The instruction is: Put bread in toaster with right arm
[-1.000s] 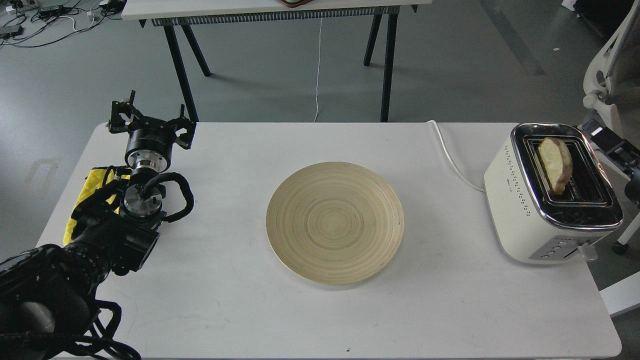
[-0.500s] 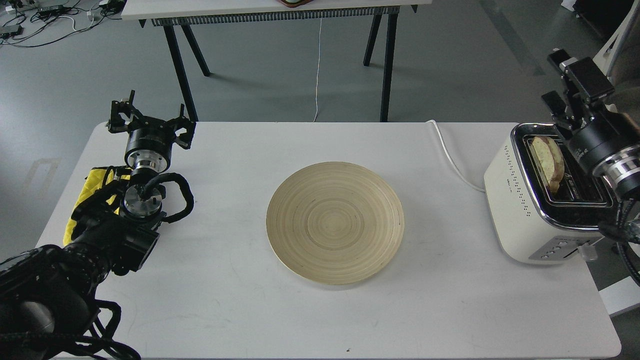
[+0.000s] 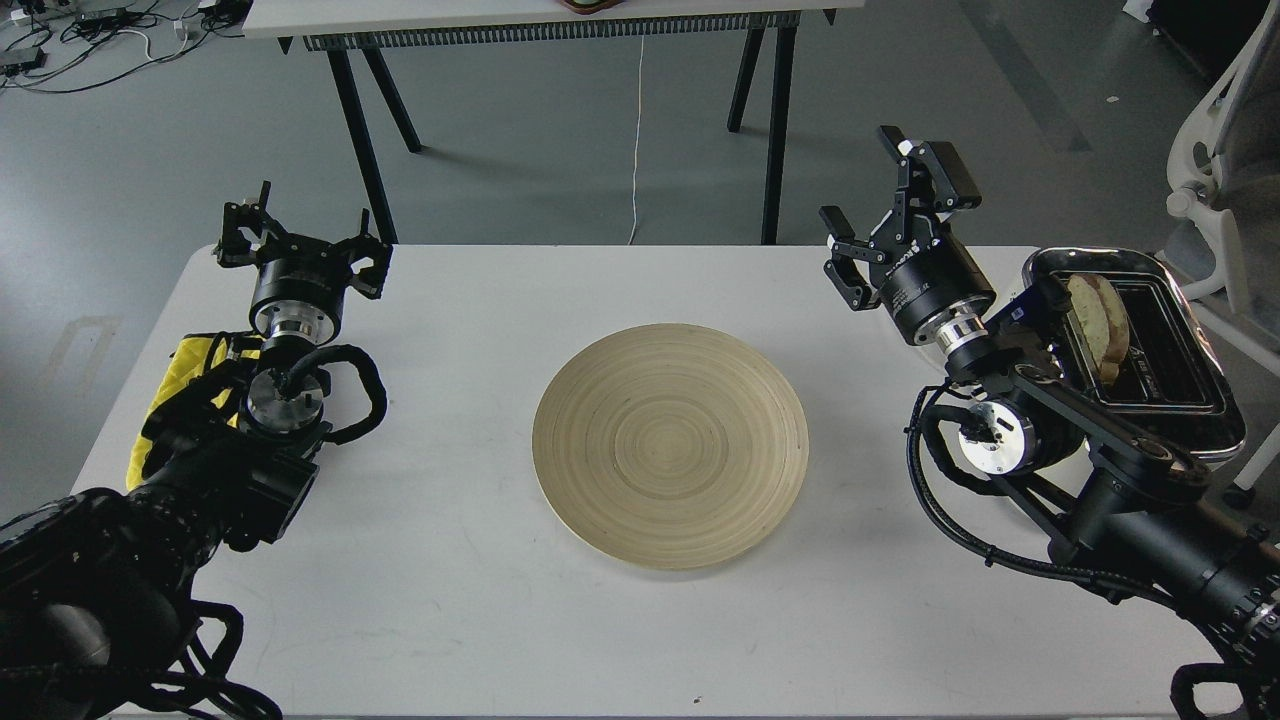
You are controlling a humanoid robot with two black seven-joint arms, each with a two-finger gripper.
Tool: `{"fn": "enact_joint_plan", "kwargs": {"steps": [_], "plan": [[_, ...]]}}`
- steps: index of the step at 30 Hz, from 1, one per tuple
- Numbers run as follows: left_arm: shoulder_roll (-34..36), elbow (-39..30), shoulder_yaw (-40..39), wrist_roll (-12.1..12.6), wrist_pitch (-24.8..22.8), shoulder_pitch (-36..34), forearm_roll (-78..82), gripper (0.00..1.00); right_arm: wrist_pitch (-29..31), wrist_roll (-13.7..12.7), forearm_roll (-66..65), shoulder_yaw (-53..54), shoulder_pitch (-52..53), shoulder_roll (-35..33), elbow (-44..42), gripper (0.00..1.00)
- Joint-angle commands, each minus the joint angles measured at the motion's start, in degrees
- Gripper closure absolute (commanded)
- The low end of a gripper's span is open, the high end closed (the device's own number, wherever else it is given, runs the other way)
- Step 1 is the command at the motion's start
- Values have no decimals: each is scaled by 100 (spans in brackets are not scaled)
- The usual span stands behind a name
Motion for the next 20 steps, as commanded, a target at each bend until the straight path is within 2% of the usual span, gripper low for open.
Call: {"fn": "enact_joint_plan", "kwargs": {"steps": [1,3,12,20], "plan": [[1,0,-1,0,0,0,0,0,904,-2,2,487,0,454,-898,1],[1,0,-1,0,0,0,0,0,1168,-2,2,558,9,586,-1119,1],[1,0,8,0,0,-8,0,0,1605,-2,451,497,-18,657,-1437,1],[-8,0,-1,0,0,0,0,0,1605,-2,433,541,-132,648,-1427,1]]}}
